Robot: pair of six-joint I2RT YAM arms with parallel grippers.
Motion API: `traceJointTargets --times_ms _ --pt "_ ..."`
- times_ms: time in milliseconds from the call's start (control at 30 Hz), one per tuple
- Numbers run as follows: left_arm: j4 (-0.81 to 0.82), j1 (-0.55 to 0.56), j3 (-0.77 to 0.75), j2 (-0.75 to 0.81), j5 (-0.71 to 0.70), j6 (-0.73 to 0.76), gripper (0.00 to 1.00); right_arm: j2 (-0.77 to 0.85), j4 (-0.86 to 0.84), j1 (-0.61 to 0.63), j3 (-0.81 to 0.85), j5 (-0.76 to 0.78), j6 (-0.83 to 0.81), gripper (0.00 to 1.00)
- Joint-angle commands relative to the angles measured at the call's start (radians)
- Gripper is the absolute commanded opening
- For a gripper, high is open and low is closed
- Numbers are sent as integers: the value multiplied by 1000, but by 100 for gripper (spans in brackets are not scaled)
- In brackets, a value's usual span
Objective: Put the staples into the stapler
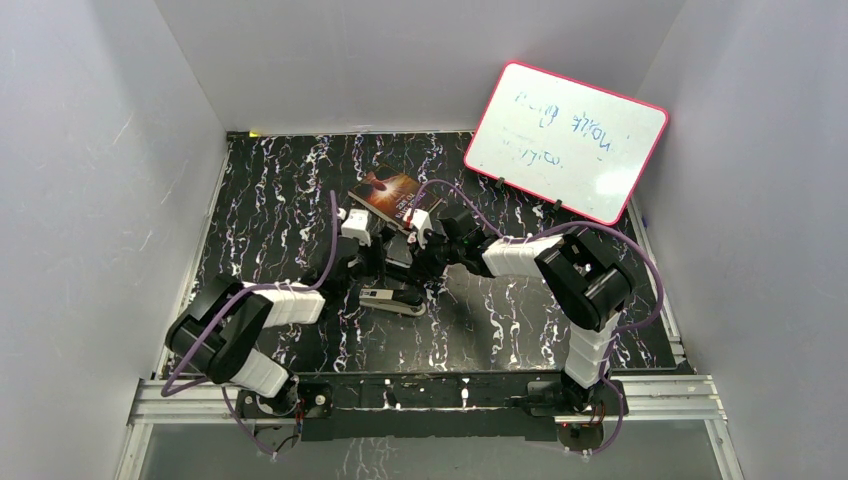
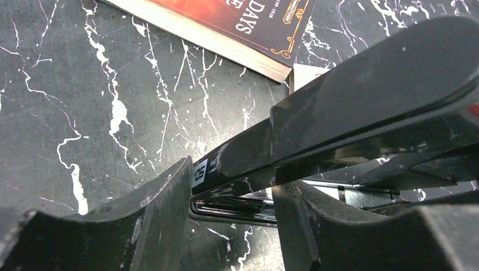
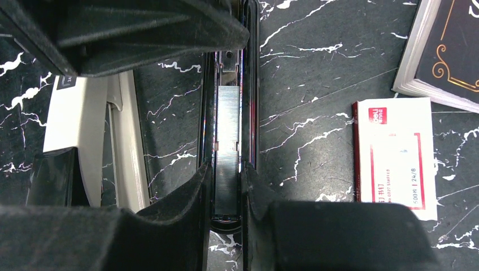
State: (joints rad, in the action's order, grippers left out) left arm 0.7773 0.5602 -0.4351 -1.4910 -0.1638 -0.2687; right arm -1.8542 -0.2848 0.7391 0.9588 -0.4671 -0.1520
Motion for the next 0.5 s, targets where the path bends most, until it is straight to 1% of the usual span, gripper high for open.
traceJointTargets --times_ms 0,267,467 --pt "-84 82 -6 41 20 39 51 -49 -20 21 -13 -47 -24 0" --pt "-139 123 22 108 19 22 53 -73 -32 20 0 -72 -58 0" --pt "-174 137 23 118 42 14 55 -85 -38 20 -2 -80 -68 0"
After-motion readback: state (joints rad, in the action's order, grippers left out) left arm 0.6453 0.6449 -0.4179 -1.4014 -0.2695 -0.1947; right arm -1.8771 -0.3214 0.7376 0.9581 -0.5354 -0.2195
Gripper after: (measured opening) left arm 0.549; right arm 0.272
